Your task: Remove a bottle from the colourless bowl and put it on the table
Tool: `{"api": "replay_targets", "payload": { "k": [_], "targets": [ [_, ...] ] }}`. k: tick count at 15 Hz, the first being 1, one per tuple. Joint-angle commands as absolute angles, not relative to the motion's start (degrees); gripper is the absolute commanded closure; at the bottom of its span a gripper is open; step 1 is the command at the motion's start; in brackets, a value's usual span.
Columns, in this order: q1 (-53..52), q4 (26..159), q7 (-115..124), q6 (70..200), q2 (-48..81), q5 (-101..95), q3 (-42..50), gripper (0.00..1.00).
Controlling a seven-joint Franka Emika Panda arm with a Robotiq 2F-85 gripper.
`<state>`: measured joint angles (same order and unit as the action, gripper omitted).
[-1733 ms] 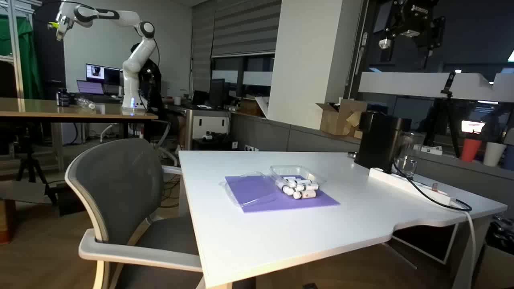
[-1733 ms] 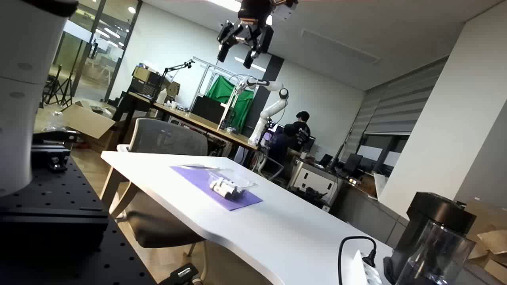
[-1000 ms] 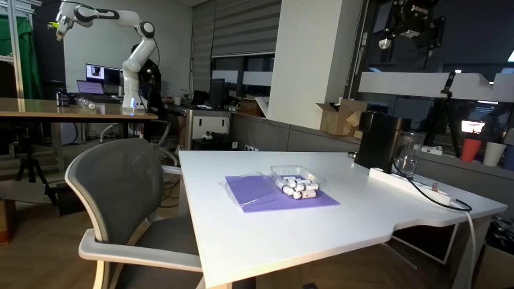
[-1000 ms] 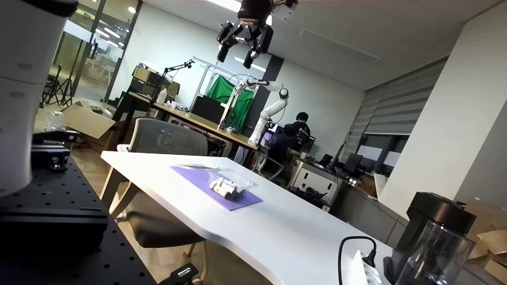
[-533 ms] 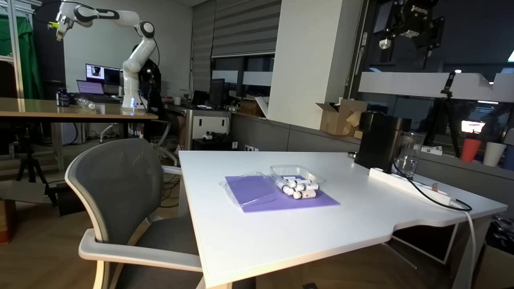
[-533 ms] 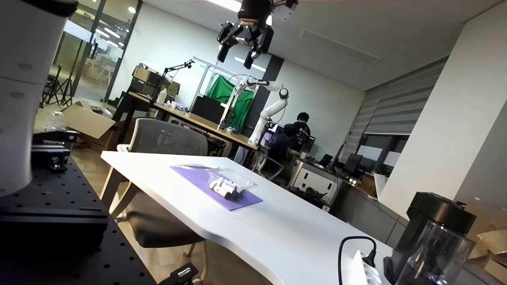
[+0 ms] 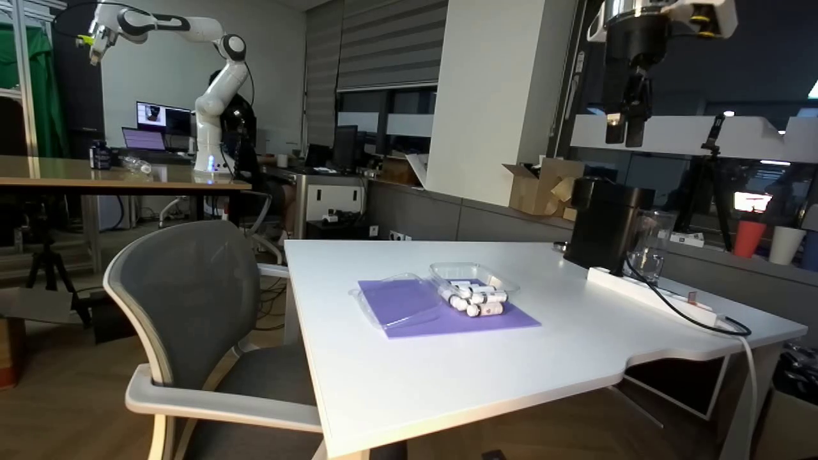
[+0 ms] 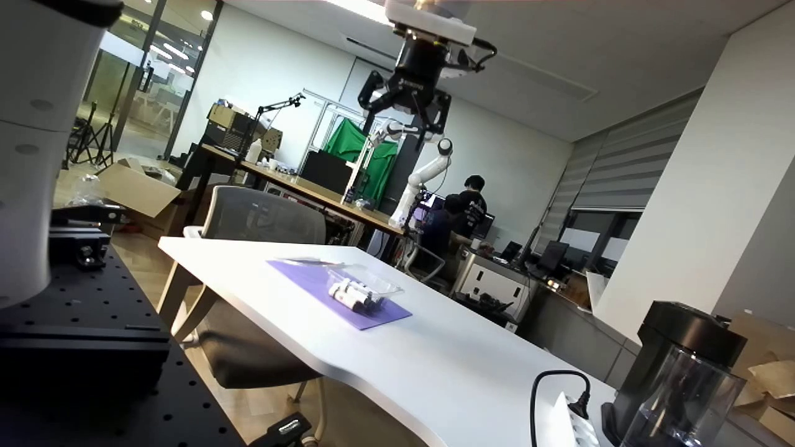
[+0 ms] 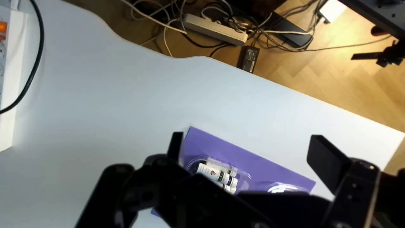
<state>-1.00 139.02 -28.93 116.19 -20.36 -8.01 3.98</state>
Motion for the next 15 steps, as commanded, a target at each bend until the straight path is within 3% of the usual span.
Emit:
{"api": "replay_targets", "payload": {
  "k": [1, 6, 11, 12, 15],
  "targets": [
    [-1.55, 128.74, -34.17, 117.75, -6.37, -14.44, 3.39, 0.00],
    [-1.85, 115.83, -38.63, 121.86, 7.78, -23.05, -0.21, 0.00],
    [0.08, 104.37, -57.35, 122.36, 16.99, -7.28, -4.72, 0.00],
    [-0.95, 110.10, -51.46, 124.52, 13.46, -11.15, -3.50, 0.00],
    [-0.51, 106.20, -55.78, 123.87, 16.51, -8.26, -4.36, 0.00]
  ]
}}
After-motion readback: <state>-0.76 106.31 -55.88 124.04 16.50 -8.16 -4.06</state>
